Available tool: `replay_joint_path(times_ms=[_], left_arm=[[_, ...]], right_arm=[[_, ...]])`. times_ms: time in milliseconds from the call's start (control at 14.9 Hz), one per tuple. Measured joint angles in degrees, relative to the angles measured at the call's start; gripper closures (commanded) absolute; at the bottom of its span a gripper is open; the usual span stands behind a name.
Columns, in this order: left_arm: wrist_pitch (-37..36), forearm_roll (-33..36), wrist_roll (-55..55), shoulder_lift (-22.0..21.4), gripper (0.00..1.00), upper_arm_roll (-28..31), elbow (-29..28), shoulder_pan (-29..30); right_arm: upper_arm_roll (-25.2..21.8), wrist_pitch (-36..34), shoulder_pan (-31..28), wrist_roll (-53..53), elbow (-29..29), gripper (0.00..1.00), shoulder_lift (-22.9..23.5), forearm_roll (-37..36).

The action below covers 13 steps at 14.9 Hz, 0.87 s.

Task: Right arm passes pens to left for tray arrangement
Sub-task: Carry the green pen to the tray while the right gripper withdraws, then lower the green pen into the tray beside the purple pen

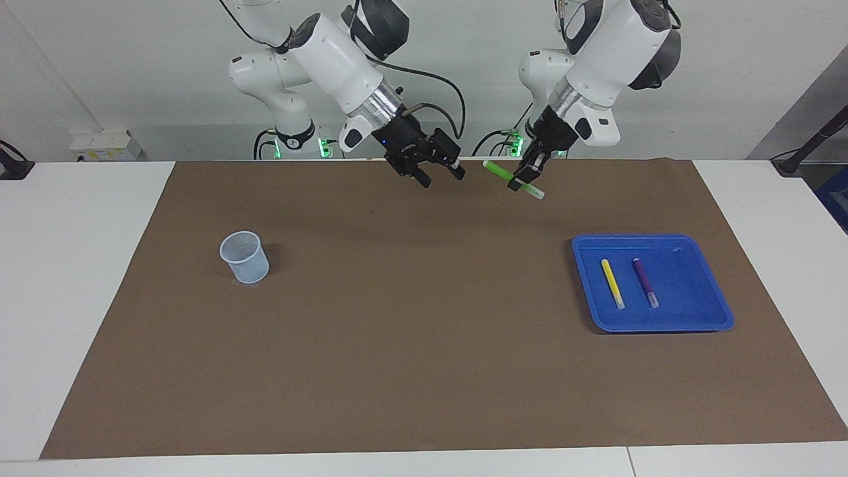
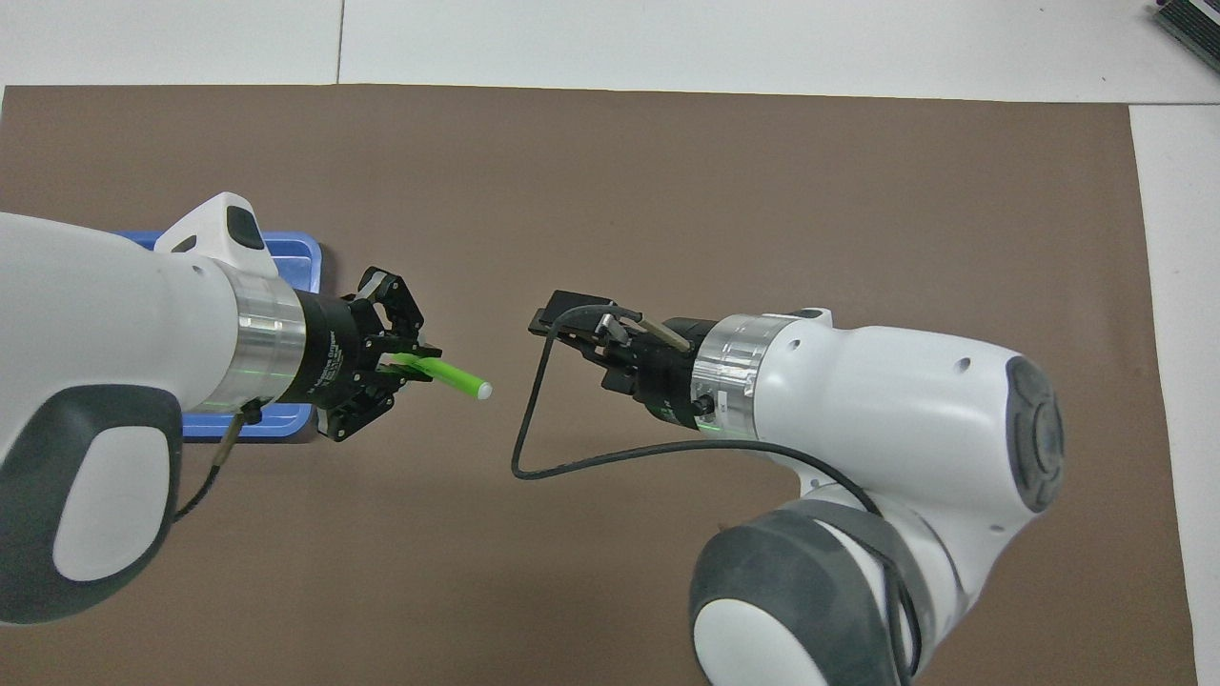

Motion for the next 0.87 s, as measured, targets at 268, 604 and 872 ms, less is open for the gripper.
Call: replay_joint_path(times_ms=[268, 604, 872], left_arm=[[-5.92, 5.33, 29.83, -0.93, 1.00, 0.28, -0.04, 6.59], [-9.03, 12.06, 57.40, -1.15, 1.00, 0.51, -0.35, 14.00], [-8.76, 14.48, 70.29, -1.68, 1.00, 0.59, -2.58, 19.72]], right_arm=[[-0.12, -9.12, -3.03, -3.26, 0.02, 0.00, -1.07, -9.43], [-0.18, -17.11, -9.27, -11.84, 0.01, 0.00, -1.56, -17.44], [-0.37, -20.79, -15.63, -20.71, -0.01, 0.00, -1.59, -20.72]])
